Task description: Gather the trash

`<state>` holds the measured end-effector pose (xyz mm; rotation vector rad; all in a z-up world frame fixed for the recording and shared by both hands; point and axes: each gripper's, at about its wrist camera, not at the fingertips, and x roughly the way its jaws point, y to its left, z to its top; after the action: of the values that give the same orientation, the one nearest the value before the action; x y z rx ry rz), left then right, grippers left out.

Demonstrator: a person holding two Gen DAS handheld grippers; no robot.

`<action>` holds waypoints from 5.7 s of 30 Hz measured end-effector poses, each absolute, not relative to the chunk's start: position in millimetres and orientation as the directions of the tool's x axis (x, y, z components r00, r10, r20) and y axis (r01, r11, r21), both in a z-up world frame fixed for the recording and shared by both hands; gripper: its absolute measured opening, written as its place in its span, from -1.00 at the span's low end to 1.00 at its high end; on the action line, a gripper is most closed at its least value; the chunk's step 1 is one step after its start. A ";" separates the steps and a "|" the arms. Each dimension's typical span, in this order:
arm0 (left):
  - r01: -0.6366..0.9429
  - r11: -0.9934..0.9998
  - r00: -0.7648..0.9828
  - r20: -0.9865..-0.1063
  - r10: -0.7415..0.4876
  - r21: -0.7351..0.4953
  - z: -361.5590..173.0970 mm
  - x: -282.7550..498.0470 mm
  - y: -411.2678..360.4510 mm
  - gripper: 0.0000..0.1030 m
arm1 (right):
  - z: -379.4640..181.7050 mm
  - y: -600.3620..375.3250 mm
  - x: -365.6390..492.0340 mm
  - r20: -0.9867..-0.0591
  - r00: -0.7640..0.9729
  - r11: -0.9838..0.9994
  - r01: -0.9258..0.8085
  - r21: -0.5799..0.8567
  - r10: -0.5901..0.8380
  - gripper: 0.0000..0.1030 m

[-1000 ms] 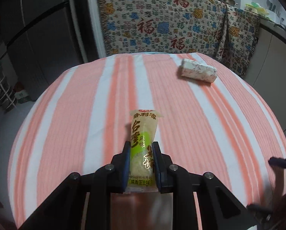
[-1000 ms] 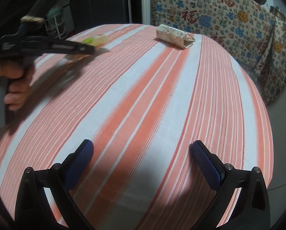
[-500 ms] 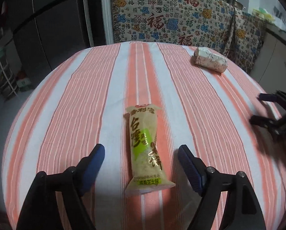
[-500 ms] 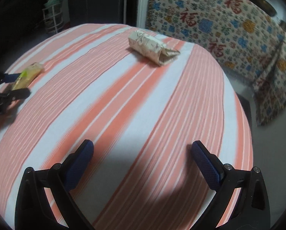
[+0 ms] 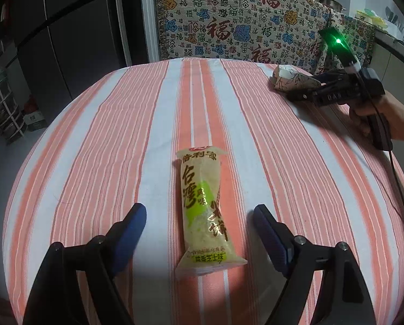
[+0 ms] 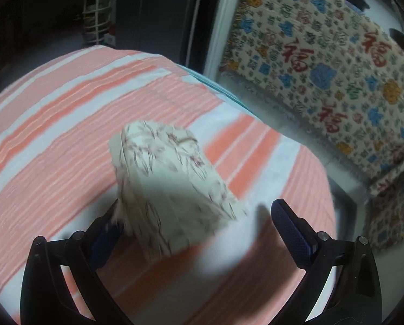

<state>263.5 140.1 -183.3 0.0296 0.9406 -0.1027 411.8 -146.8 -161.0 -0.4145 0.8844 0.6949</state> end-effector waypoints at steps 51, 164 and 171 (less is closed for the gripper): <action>0.168 0.983 0.517 -0.843 -0.150 -0.072 -174.4 264.4 153.3 -0.07 | -132.8 -142.4 168.2 -0.872 0.362 0.835 -0.543 0.089 0.328 0.35; 0.623 0.782 0.480 -0.785 -0.392 -0.010 -89.4 32.6 -241.1 1.00 | -79.8 -514.0 -93.8 -0.804 0.582 0.947 0.310 0.084 -0.119 0.99; 0.616 0.787 0.481 -0.786 -0.388 -0.012 -89.5 34.4 -239.7 1.00 | -80.8 -513.4 -94.5 -0.805 0.581 0.948 0.308 0.084 -0.117 0.99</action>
<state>34.4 -239.7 -89.5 0.2896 0.8737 -0.6229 -94.5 -513.4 -80.8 0.2248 0.9196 -0.2506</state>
